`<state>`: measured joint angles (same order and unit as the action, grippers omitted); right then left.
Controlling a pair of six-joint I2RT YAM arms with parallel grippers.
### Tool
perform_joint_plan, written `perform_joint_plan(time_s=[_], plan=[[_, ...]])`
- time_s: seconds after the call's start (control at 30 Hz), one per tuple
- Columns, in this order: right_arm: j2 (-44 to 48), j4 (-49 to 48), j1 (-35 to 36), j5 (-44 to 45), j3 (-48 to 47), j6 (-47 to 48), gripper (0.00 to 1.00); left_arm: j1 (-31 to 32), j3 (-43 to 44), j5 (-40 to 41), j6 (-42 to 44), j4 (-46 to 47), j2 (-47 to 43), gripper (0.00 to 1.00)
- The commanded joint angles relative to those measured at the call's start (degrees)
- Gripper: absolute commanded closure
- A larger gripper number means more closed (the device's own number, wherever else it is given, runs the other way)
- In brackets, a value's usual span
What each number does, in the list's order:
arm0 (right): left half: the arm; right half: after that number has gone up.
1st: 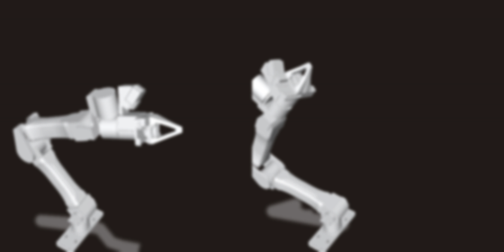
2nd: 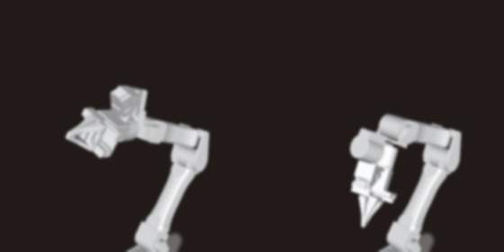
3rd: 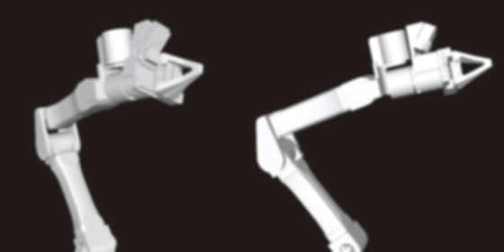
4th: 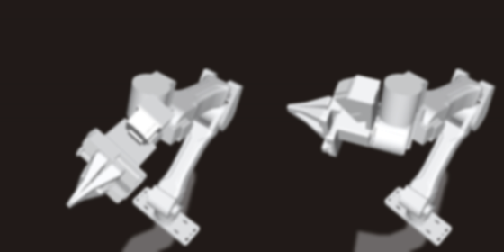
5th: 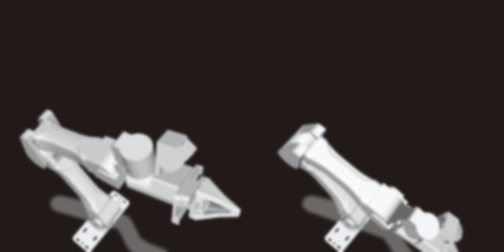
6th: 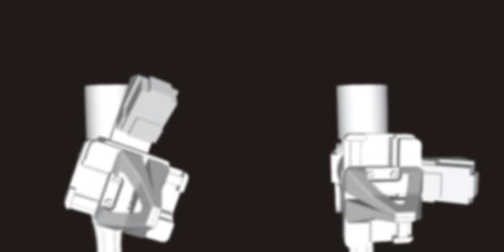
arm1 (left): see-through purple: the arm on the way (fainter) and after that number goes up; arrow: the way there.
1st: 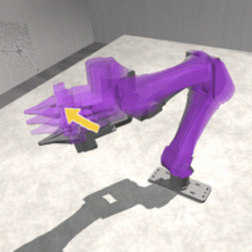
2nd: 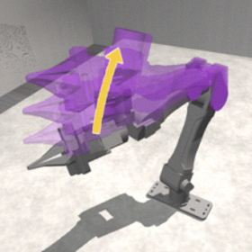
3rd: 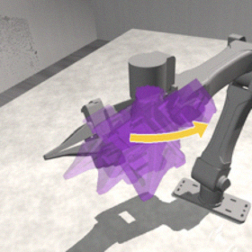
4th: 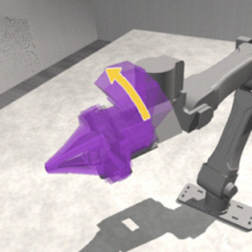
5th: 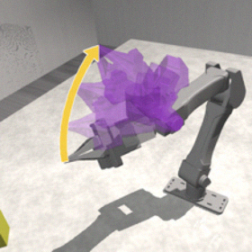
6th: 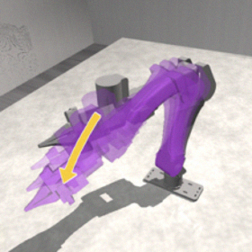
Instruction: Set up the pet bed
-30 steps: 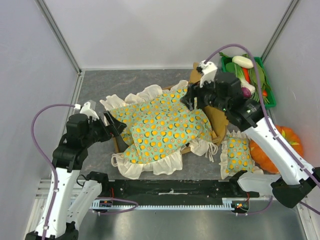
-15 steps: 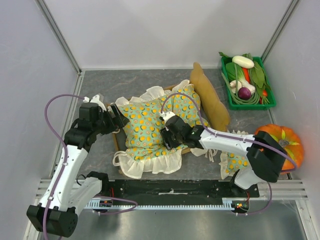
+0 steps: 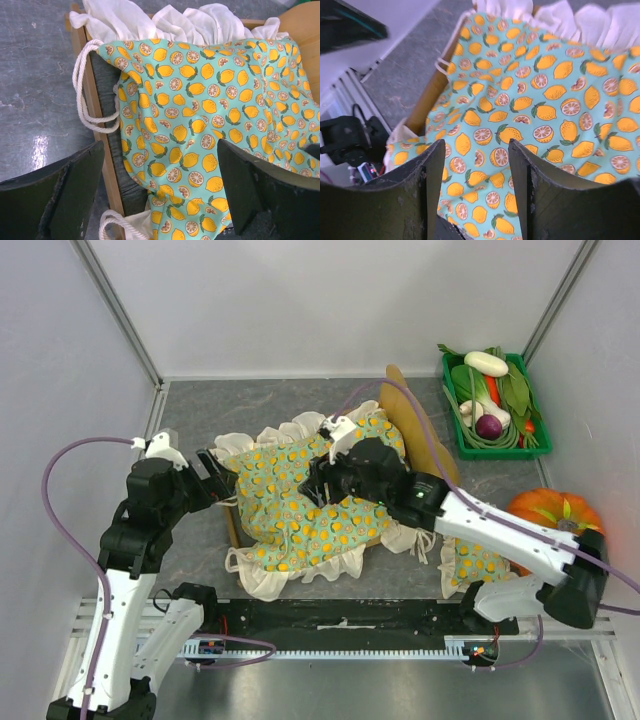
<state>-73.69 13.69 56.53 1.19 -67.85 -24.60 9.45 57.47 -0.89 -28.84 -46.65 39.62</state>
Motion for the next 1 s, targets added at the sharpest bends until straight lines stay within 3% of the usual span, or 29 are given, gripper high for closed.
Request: perform_joint_plan(time_s=[0.0, 0.23, 0.4, 0.47, 0.6, 0.7, 0.83, 0.97], plan=[[-10.05, 1.78, 0.95, 0.38, 0.97, -2.99, 0.41, -0.05, 2.12, 2.03, 2.74, -2.21, -0.15, 0.0], [-32.27, -7.41, 1.91, 1.19, -3.76, -3.0, 0.44, -0.14, 0.36, 1.15, 2.04, -3.27, -2.26, 0.0], [-36.7, -8.6, 1.48, 6.98, -12.73, 3.4, 0.34, -0.05, -0.17, -0.7, 1.6, -4.5, -3.58, 0.0], [-36.09, -8.51, 0.08, 5.51, -14.76, 4.47, 0.33, -0.05, -0.69, -1.05, 1.86, -4.94, -4.81, 0.0], [-29.25, -7.1, -0.81, 2.07, -12.05, 7.1, 0.3, -0.05, -1.48, -2.01, 2.12, -6.08, -5.78, 0.0], [-19.32, -5.26, -0.99, -0.48, -4.95, 8.25, 0.27, -0.05, -2.63, -2.45, 1.77, -6.78, -6.39, 0.0], [-5.28, -2.01, -1.25, 3.27, 1.4, 7.03, 0.25, -0.05, -4.12, -4.65, 0.72, -5.38, -7.1, 0.0], [0.82, 0.45, -2.92, 6.27, 7.46, 4.39, 0.25, -0.14, -4.83, -7.98, 0.1, -3.71, -6.39, 0.0]])
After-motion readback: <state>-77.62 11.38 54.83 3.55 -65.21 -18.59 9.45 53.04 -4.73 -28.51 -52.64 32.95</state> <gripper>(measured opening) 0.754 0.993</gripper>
